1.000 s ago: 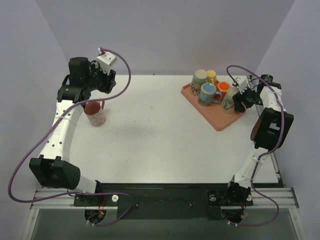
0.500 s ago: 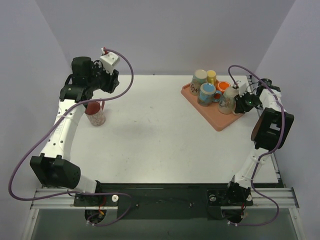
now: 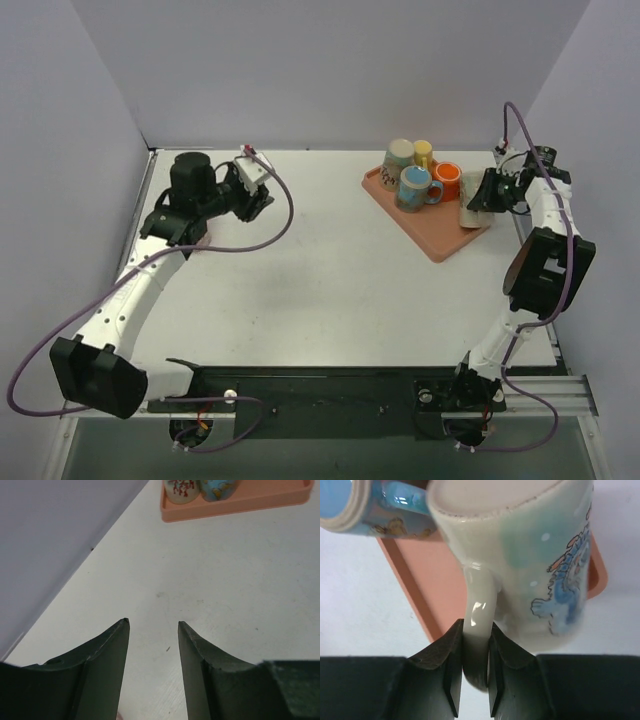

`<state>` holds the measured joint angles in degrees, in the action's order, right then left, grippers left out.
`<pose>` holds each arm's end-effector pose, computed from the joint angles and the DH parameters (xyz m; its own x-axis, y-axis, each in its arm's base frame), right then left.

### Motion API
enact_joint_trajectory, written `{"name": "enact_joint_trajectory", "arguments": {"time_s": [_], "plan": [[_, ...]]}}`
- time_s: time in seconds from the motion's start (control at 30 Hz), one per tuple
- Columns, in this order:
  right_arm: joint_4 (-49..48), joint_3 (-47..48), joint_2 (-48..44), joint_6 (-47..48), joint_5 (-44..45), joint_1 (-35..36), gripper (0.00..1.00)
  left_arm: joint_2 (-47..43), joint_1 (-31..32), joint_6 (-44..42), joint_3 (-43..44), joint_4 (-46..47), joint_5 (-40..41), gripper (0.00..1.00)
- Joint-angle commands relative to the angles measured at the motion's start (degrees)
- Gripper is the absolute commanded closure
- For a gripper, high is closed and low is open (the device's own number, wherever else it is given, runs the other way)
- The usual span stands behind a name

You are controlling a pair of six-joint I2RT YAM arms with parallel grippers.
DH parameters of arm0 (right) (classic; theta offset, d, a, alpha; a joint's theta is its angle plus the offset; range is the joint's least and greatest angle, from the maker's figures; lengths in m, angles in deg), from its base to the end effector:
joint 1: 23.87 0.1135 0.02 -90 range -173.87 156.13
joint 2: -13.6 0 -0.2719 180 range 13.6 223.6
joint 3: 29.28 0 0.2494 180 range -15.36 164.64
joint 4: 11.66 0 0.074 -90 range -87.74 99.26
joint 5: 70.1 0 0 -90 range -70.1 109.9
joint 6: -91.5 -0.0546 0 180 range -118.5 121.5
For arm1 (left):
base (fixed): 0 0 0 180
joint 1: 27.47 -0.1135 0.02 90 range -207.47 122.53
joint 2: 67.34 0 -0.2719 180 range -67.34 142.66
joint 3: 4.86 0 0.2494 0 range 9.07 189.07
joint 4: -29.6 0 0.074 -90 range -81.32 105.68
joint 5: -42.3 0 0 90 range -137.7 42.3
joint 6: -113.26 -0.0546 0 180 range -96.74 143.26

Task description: Turn the mug right side up

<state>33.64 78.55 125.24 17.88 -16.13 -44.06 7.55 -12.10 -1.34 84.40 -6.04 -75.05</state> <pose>0.4301 -0.1239 0.2603 -0.6575 -0.0012 -0.7534 -0.2790 0.9293 0.2420 0.2873 -0.1050 0.3935 -0.0482 0.3967 -0.9167 0.7350 0.6355 0.2364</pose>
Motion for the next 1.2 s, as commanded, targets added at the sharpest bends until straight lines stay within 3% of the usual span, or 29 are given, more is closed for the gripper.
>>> {"name": "enact_joint_trajectory", "arguments": {"time_s": [0.0, 0.13, 0.23, 0.4, 0.63, 0.83, 1.03, 1.17], "plan": [[-4.91, -4.33, -7.48, -21.73, -1.50, -0.03, 1.00, -5.80, 5.53, -5.45, -6.94, 12.37, -2.35, 0.46], [-9.03, -10.30, -12.40, -27.80, 1.04, -0.03, 1.00, -10.11, 9.93, -8.09, -14.59, 20.30, -0.25, 0.45], [-10.54, -12.87, -12.94, -29.12, 3.95, -0.20, 1.00, -11.08, 11.78, -8.27, -16.70, 20.84, 1.07, 0.45], [-12.65, -13.83, -12.75, -38.33, -0.26, -0.47, 1.00, -11.96, 12.83, -7.74, -17.41, 20.84, 1.78, 0.45], [-29.14, -24.36, -23.82, -54.25, -0.62, 0.14, 1.00, -12.75, 16.70, -9.14, -23.11, 29.86, 6.43, 0.44], [-43.21, -33.25, -24.53, -67.34, -2.29, 1.20, 1.00, -10.91, 21.36, -13.63, -29.62, 40.59, 9.60, 0.43], [-40.77, -33.52, -28.66, -66.73, -1.05, 3.22, 1.00, -7.13, 26.27, -13.90, -33.40, 49.66, 11.53, 0.43], [-50.61, -38.18, -31.82, -76.56, -2.64, 3.66, 1.00, -5.64, 29.61, -13.55, -34.72, 51.07, 11.97, 0.43]]}}
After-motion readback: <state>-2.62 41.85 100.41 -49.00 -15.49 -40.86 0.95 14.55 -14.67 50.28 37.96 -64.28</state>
